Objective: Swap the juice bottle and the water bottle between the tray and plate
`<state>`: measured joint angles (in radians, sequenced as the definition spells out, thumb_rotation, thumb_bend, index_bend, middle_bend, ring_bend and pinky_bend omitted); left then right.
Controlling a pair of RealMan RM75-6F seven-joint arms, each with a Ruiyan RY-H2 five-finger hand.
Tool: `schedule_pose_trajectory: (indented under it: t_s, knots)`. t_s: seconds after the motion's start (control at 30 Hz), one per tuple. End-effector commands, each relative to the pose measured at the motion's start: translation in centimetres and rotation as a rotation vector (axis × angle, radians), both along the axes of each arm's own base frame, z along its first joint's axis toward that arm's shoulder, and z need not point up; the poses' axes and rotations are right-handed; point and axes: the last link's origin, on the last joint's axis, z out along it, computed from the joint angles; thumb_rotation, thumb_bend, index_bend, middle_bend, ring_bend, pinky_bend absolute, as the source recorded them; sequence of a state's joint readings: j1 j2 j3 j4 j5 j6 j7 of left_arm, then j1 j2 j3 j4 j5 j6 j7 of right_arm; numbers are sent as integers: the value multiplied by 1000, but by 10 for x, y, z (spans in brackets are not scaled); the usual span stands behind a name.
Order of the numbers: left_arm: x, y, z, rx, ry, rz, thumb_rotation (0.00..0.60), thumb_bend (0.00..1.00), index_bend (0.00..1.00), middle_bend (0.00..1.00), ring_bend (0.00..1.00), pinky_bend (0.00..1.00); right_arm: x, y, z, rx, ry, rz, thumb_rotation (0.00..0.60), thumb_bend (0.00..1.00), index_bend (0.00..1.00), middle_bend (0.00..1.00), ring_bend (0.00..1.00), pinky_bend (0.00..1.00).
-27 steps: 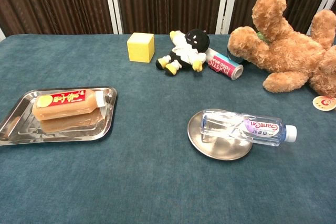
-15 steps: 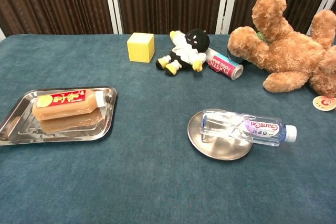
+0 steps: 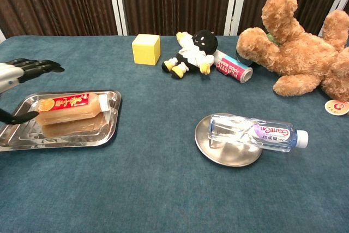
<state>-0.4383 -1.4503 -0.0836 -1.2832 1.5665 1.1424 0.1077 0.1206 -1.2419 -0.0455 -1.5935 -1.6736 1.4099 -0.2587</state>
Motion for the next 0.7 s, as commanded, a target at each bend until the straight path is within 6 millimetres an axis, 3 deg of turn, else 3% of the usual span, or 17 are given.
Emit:
schedule_pose_trajectory:
  t_s: [0.03,0.53,0.63,0.7]
  knots:
    - [2,14,-10,-16,0,34,600,386,0,0,0,75,0,-1,-1,1,2,-2,600,217,0,0,0,0]
    - [4,38,-41,-62,22,123,600,372,0,0,0,102,0,1,0,26,-11,0,600,217,0,0,0,0]
    - [3,40,-46,-75,39,136,600,373,0,10,9,177,0,0,1,25,-14,-1,600,217,0,0,0,0]
    - [4,42,-48,-67,50,133,600,369,15,83,86,257,0,0,1,27,-11,-2,600,217,0,0,0,0]
